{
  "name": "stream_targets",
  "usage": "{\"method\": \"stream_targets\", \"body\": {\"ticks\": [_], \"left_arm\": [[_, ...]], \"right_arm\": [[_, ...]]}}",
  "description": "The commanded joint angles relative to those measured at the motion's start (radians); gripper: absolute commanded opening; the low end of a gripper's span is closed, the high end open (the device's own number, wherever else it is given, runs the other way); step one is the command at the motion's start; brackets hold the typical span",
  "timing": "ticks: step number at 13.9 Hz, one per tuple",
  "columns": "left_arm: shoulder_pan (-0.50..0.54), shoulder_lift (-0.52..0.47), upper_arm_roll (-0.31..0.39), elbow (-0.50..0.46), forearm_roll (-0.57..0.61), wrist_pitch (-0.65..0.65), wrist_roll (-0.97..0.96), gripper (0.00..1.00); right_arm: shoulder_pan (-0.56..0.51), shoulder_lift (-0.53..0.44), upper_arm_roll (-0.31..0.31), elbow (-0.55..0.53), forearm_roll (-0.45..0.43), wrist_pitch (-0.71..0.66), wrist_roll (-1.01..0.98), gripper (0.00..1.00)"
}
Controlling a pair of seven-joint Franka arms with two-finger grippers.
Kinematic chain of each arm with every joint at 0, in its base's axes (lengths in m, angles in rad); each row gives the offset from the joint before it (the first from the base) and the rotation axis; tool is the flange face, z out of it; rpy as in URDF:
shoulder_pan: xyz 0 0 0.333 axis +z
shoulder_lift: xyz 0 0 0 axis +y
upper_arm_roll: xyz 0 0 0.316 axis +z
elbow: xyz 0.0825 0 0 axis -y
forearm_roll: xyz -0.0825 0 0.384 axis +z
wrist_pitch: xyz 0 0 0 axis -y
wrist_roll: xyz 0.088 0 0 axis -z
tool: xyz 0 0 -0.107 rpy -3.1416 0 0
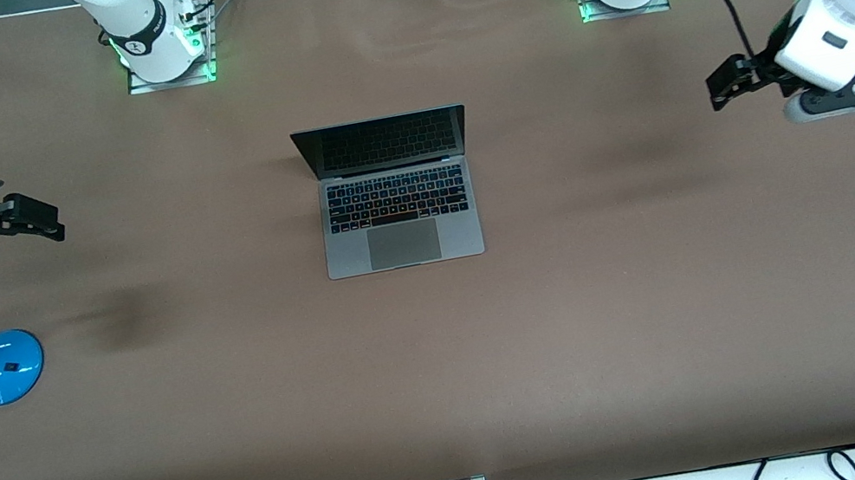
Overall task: Close laptop with both arms from behind
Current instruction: 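Move both grippers forward to the laptop screen's back edge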
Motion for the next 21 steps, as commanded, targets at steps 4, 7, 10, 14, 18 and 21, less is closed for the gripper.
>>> {"method": "stream_targets", "body": {"ticks": [4,7,10,14,18,21], "left_arm": [[-0.002,0.029,-0.102,0.004,-0.146,-0.016,-0.163,1.00],[-0.007,0.040,-0.165,-0.025,-0.231,-0.007,-0.299,1.00],[-0.007,0.043,-0.306,-0.080,-0.236,0.030,-0.462,1.00],[-0.007,0.075,-0.472,-0.195,-0.239,0.198,-0.545,1.00],[-0.018,0.181,-0.543,-0.170,-0.257,0.265,-0.602,0.89],[-0.048,0.207,-0.543,-0.159,-0.257,0.268,-0.619,0.61]], "right_arm": [[-0.010,0.015,0.121,-0.033,0.009,-0.030,-0.023,1.00],[-0.008,0.031,0.203,-0.036,0.009,-0.015,-0.005,1.00],[-0.008,0.057,0.298,-0.036,0.015,-0.015,0.130,1.00],[-0.007,0.084,0.379,-0.059,0.028,-0.029,0.225,0.99],[-0.002,0.087,0.402,-0.119,0.143,-0.029,0.345,0.89],[-0.001,0.107,0.404,-0.142,0.247,-0.061,0.347,0.54]]}}
